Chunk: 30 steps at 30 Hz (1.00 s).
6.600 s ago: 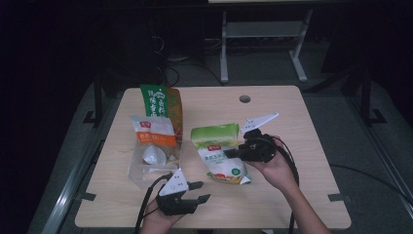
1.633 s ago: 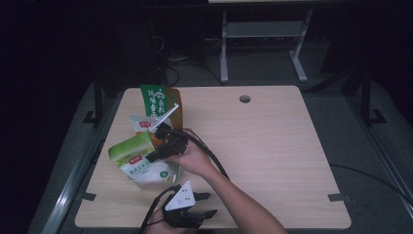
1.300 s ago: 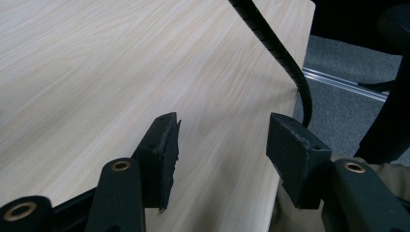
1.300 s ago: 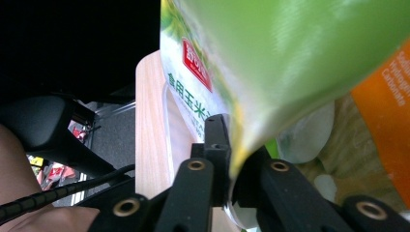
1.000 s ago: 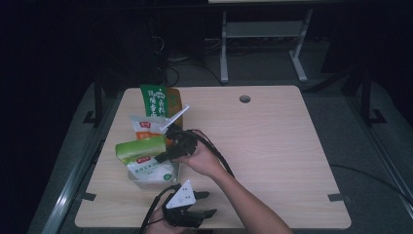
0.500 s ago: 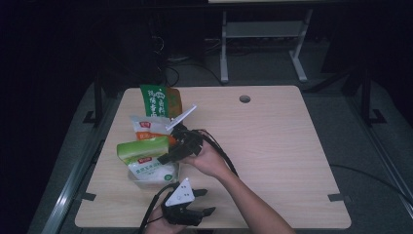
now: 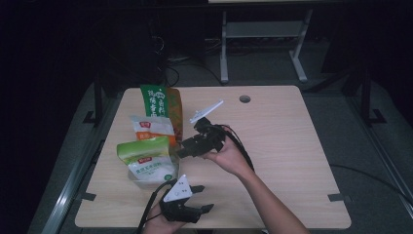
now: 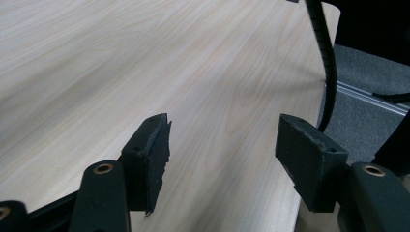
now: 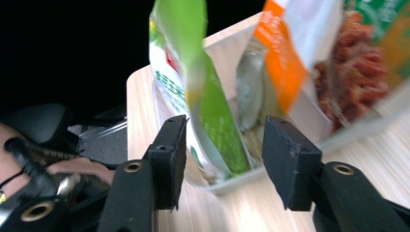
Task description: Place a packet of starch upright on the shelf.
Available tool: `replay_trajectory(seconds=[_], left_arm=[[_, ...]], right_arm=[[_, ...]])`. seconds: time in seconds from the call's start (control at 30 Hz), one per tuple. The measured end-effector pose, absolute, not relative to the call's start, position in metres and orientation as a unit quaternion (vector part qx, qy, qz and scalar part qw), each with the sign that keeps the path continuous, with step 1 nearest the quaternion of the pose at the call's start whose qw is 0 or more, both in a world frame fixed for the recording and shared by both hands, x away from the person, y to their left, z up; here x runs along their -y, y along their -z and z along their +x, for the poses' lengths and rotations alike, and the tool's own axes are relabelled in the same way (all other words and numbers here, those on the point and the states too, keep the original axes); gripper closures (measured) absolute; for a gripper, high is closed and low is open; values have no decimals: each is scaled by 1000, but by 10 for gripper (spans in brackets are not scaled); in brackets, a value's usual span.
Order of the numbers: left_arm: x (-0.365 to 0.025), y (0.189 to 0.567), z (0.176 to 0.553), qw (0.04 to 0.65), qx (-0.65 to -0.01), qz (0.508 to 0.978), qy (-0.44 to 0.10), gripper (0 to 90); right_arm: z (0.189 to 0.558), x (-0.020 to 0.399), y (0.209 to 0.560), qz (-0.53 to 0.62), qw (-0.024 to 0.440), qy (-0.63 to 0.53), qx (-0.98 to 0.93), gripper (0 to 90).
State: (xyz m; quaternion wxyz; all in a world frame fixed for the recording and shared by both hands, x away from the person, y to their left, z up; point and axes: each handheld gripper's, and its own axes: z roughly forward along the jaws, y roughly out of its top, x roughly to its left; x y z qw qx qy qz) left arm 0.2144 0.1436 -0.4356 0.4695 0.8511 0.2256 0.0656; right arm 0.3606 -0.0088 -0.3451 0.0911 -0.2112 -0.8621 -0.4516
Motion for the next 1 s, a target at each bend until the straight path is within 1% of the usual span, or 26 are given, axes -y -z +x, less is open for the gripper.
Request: replay_trajectory(seconds=[0.3, 1.0], left_arm=[[-143, 436, 217, 473, -229, 849, -64, 346], [-145, 435, 219, 469, -227, 851, -66, 344]], right_arm=[[362, 52, 349, -247, 79, 454, 853, 464], [356, 114, 357, -301, 59, 448, 840, 444]])
